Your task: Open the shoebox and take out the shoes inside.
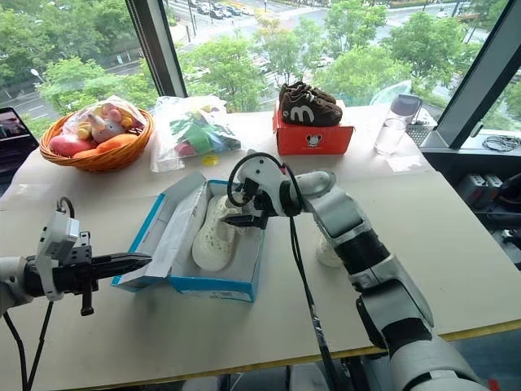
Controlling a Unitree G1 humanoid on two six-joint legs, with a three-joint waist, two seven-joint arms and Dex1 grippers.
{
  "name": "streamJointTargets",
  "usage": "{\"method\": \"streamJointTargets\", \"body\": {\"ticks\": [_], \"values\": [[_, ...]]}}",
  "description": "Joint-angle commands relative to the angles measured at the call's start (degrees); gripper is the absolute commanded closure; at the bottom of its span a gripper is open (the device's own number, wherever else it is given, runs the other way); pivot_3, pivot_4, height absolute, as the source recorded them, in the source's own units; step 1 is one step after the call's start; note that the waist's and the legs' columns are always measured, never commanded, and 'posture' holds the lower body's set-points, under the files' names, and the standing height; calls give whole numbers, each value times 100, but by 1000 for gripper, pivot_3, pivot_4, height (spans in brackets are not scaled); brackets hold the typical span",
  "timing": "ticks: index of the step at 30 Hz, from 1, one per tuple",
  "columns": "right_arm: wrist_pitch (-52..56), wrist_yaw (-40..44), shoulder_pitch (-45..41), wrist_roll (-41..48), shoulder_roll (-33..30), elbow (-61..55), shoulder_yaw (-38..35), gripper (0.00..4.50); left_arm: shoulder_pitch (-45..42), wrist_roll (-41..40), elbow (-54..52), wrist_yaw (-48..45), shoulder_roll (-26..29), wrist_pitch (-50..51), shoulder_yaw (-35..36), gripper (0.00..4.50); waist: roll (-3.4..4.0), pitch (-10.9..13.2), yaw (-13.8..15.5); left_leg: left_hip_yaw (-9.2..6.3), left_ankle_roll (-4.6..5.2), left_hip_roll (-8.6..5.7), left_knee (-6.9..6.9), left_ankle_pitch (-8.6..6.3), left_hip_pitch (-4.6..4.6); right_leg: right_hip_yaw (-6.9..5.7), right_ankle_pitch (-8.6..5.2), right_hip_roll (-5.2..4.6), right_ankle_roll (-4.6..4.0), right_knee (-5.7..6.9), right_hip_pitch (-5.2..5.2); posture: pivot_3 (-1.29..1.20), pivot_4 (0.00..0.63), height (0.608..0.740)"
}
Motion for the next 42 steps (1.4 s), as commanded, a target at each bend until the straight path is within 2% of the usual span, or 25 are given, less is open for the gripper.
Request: {"method": "streamJointTargets", "body": {"ticks": [1, 8, 12, 19, 27, 35, 42], "values": [[-75, 104, -207, -200, 59, 33, 96, 54, 44, -43, -179, 19, 7, -83, 211, 4500, 0, 0, 0, 0, 0, 0, 0, 0, 0, 0, 0, 0, 0, 1, -1, 0, 150, 740], [87, 292, -61, -361, 61, -219, 213, 54, 115, -48, -222, 44, -1, -85, 267, 4500, 0, 0, -3, 0, 0, 1, 1, 0, 4, 0, -3, 1, 5, 4, 0, 0, 150, 740], [131, 295, -72, -352, 94, -240, 143, 1044, 97, -47, -193, 47, 4, -92, 262, 4500, 0, 0, -4, 0, 0, 1, 0, 0, 3, 1, -3, 1, 5, 3, 0, 0, 150, 740], [201, 257, -55, -370, 104, -295, 122, 3479, 55, -37, -180, 57, 9, -101, 226, 4500, 0, 0, -9, 0, 0, 1, 1, 0, 4, 1, -3, 1, 5, 4, 0, 0, 150, 740], [301, 211, -74, -241, 98, -496, -67, 3479, 15, -38, -162, 64, 22, -87, 208, 4500, 0, 0, -11, 0, 0, 3, 1, 0, 4, 1, -3, 4, 5, 4, 0, 0, 150, 740], [1163, 288, -200, 962, 219, -1119, -1167, 3479, 19, -21, -161, 55, 43, -80, 220, 4500, 1, 1, -3, 0, 0, 3, 1, 0, -1, 1, -2, 4, 4, 3, -3, 0, 150, 740], [1337, 129, -238, 1183, 187, -1146, -1372, 3479, 20, -27, -155, 36, 66, -70, 239, 4500, 2, 1, -14, 0, 0, 4, 0, 0, 2, 1, -3, 5, 5, 4, -3, 0, 150, 740]]}}
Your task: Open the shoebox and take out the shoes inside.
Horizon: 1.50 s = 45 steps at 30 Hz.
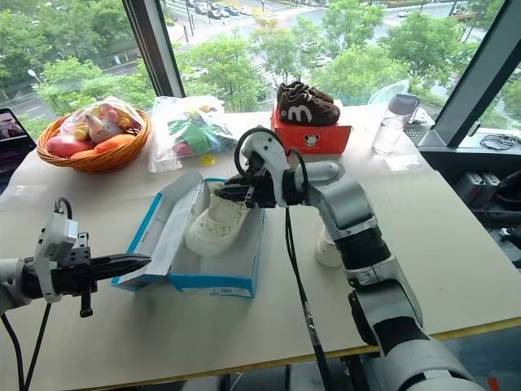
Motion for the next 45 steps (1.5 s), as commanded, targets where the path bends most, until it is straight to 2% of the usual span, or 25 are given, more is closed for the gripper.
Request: {"method": "streamJointTargets", "body": {"ticks": [1, 8, 17, 23, 29, 38, 41, 45], "values": [[24, -93, -208, 192, -16, -253, -218, 3479, -52, -17, -87, -16, 72, -72, 169, 4500, 0, 0, 1, 0, 0, 0, 0, 0, 0, 0, 0, 1, 0, 0, 0, 0, 150, 740], [87, -199, -294, 273, -87, -325, -344, 3479, -73, -5, -73, -16, 82, -71, 153, 4500, 0, 0, 6, 0, 0, 0, 0, 0, -3, 0, 0, 0, 0, -2, 0, 0, 150, 740], [432, -89, -538, 826, -510, -727, -731, 3479, -80, 21, -75, -13, 84, -80, 126, 4500, 0, 0, 8, 0, 0, 0, -2, 0, -5, 0, 0, 0, 0, -3, -2, 0, 150, 740], [595, -55, -710, 1156, -962, -752, -1101, 3479, -97, 27, -65, -13, 67, -88, 90, 4500, 0, 0, 8, 0, 0, 0, -1, 0, -4, 0, 0, 0, 0, -3, -2, 0, 150, 740], [630, 80, -780, 1180, -1739, -598, -1361, 3479, -134, 49, -34, -27, 49, -111, 25, 4500, 0, 0, 27, 0, 0, 0, -2, 0, -16, 0, 0, -1, 0, -5, -12, 0, 150, 740], [393, 513, -429, 896, -2760, -497, -1122, 3479, -226, 86, 30, -60, 3, -148, -139, 4500, 0, 0, 5, 2, 0, -1, -1, 0, -17, 2, -1, -1, 0, -5, -15, 0, 150, 740], [273, 554, 9, 825, -2813, -840, -977, 3479, -246, 87, 44, -74, 4, -147, -150, 4500, -1, 0, -1, 3, 1, 0, 0, -1, -17, 4, -1, 0, 0, -5, -17, 0, 150, 740], [263, 231, 638, 688, -2440, -1794, -407, 3479, -283, 87, 93, -109, 42, -140, -153, 4500, 0, 0, -12, 3, 1, 0, 0, -1, -17, 7, -1, 1, 1, -1, -19, 0, 150, 740]]}}
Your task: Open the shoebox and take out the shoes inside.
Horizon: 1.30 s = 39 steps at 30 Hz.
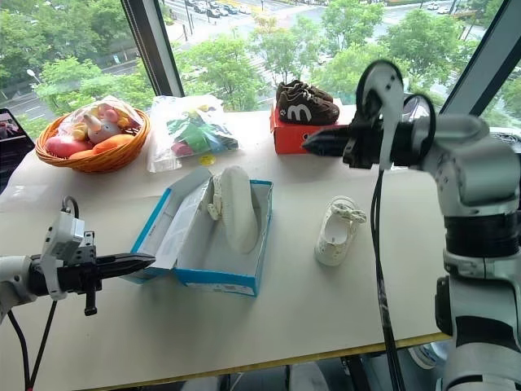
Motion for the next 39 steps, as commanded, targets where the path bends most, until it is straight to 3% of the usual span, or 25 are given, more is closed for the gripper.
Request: {"method": "streamJointTargets", "body": {"ticks": [1, 11, 14, 22, 32, 39], "values": [[-55, -261, 103, -42, 344, -815, 369, 3479, -96, -4, -13, -54, 51, -91, 75, 4500, 0, 0, -22, 1, 0, 0, 0, 0, -4, 4, 0, 0, 0, 1, -7, 0, 150, 740], [-734, -1028, -991, -1365, 1996, 95, 2030, 3479, -281, 47, 83, -99, 66, -90, -49, 4500, 1, 0, -3, 7, 0, 1, 6, 0, -13, 14, 3, 5, -3, 16, -24, 0, 150, 740], [-1071, -966, -1221, -1770, 2129, 665, 2325, 2686, -301, 52, 83, -100, 60, -89, -58, 4500, 0, 0, 28, 7, 0, 0, 6, 0, -16, 12, 4, 4, -5, 15, -26, 0, 150, 740], [-1933, -960, -1457, -2523, 2318, 1501, 2521, 51, -207, 45, 25, -68, 23, -91, 5, 4500, -2, -1, 3, 7, 0, 3, 6, 0, -13, 11, 7, 7, -9, 20, -27, 0, 150, 740], [-1993, -919, -1443, -2810, 2171, 1443, 2191, 51, -137, 14, -34, 2, -19, -98, 38, 4500, -2, -1, 14, 7, 0, 2, 7, 0, -12, 12, 8, 7, -12, 24, -27, 0, 150, 740], [14, -1609, -735, -2441, 2328, -587, 1275, 51, -12, -44, -137, 63, -50, -54, 121, 4500, -3, -2, 19, 7, 0, 2, 5, 0, -15, 12, 22, 5, -36, 28, -30, 0, 150, 740]]}}
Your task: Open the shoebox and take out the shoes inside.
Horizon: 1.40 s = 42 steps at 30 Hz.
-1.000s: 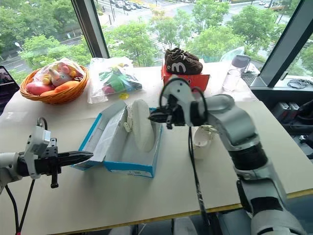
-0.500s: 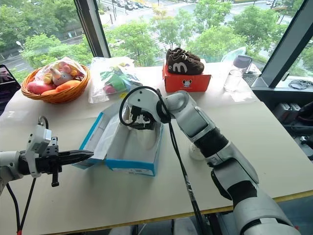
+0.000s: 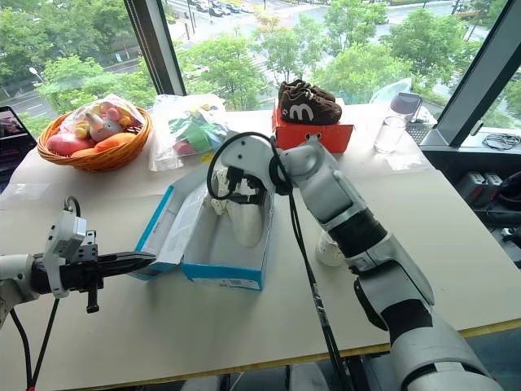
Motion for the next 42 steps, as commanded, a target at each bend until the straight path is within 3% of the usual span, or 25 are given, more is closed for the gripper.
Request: {"method": "streamJointTargets", "body": {"ticks": [1, 5, 9, 18, 24, 42], "values": [[1258, -421, 354, 279, 228, -1460, -433, 51, 32, -87, -187, 38, -4, -38, 212, 4500, 0, 0, -9, 0, 0, 0, 1, 0, 1, 0, 0, 0, 0, 5, 0, 0, 150, 740], [3038, -1050, 1022, 579, 971, -2775, -548, 51, -40, -100, -121, 4, 61, 7, 161, 4500, -1, -1, -29, 0, 0, 1, 1, 0, 8, 3, -9, 2, 4, 25, -4, 0, 150, 740], [3615, -1877, 1215, 407, 1687, -2694, -264, 51, -262, -71, 12, -50, 101, 21, 28, 4500, -1, -1, -26, 0, 0, 3, 4, 0, 16, 5, -25, 6, 22, 36, -5, 0, 150, 740], [2884, -3008, 1185, -308, 1363, -2161, 370, 51, -596, -112, 83, -137, 173, 185, -129, 4500, -7, -4, -14, -1, 0, 2, 9, 0, 8, 4, -25, 5, 23, 29, -4, 0, 150, 740], [2841, -3168, 1133, -354, 1420, -2264, 490, 51, -780, -96, 164, -261, 281, 267, -179, 4500, -7, -4, -67, -1, 0, 4, 9, 0, 10, 6, -25, 9, 23, 31, -6, 0, 150, 740], [2135, -3491, 1631, -530, 1692, -1137, 642, 51, -758, -120, 105, -262, 257, 301, -145, 4500, -10, -6, -129, -1, 0, 5, 9, 0, 9, 6, -26, 9, 23, 30, -6, 0, 150, 740]]}}
